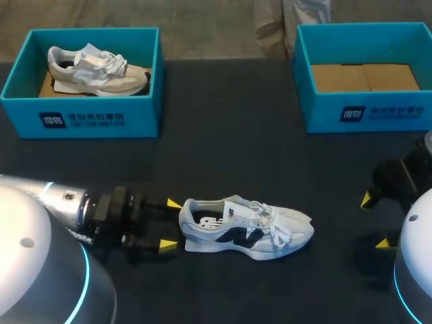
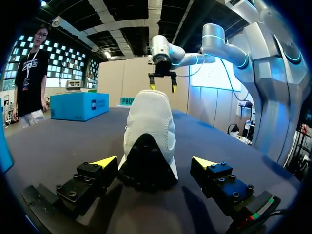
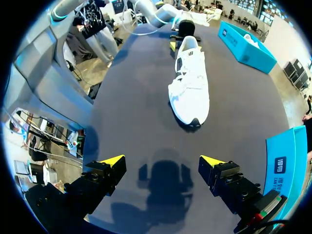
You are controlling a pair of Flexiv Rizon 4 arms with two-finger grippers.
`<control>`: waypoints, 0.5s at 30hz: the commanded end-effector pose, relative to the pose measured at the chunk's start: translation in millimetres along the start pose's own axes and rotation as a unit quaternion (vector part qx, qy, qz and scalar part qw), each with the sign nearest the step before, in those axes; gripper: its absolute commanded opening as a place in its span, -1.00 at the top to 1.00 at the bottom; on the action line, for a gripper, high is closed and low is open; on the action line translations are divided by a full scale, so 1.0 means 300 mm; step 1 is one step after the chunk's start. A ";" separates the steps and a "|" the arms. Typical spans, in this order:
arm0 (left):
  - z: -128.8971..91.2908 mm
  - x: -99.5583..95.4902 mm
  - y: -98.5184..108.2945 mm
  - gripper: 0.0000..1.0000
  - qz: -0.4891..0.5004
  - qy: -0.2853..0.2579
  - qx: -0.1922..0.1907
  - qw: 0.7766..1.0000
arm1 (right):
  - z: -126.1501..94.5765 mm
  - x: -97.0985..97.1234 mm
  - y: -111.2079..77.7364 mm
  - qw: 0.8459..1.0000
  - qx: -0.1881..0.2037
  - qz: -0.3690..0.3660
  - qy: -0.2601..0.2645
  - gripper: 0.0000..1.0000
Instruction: Take the shoe out of the shoebox, open the shoe tongue, remove and reinsert the insole, then place the shoe into the shoebox
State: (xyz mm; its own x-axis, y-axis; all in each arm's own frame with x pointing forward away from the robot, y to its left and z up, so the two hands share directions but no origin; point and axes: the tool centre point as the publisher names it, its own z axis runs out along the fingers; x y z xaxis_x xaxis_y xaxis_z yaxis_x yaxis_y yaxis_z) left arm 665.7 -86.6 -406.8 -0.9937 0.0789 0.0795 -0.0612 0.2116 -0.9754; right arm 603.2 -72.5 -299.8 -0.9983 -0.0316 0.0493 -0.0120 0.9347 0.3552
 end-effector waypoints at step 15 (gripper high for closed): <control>0.099 -0.008 0.001 -1.00 0.000 0.017 0.004 1.000 | 0.002 0.005 0.000 1.000 0.001 0.000 -0.002 -1.00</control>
State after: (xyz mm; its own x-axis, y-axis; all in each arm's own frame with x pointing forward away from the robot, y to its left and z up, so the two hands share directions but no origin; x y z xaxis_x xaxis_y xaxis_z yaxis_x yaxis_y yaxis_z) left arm 663.3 -109.4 -408.9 -0.9904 0.1094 0.0850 -0.0611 0.2061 -0.9766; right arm 603.2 -72.5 -299.8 -0.9983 -0.0316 0.0493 -0.0121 0.9347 0.3552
